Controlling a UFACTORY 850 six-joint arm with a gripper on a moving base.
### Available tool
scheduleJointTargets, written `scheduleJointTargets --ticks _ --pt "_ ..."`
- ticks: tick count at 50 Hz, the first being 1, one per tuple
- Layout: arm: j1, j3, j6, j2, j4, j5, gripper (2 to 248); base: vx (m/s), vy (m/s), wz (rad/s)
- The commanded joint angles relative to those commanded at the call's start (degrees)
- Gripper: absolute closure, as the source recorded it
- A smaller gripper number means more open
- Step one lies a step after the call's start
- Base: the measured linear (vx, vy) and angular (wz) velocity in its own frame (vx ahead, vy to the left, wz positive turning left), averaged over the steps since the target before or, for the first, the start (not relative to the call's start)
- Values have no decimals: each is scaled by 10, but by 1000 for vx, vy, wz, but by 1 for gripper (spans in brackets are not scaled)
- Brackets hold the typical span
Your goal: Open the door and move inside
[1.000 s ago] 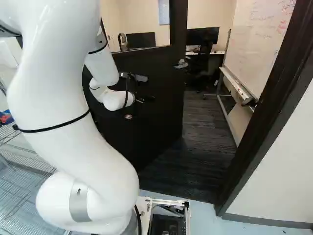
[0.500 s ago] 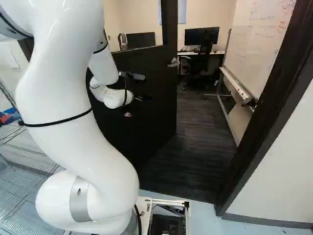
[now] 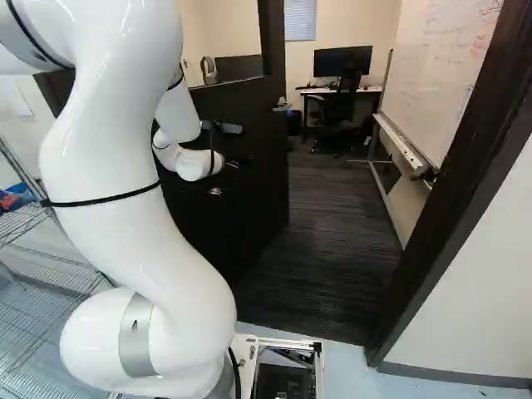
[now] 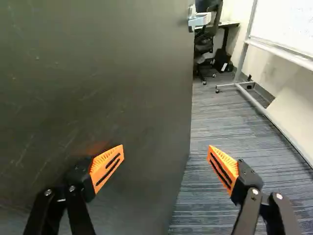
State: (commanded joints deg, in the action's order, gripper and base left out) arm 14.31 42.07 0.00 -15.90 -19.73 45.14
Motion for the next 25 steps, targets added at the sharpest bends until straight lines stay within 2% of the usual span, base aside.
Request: scheduleJointTargets --ticks 25 --pt "11 42 0 -35 29 0 3 0 0 0"
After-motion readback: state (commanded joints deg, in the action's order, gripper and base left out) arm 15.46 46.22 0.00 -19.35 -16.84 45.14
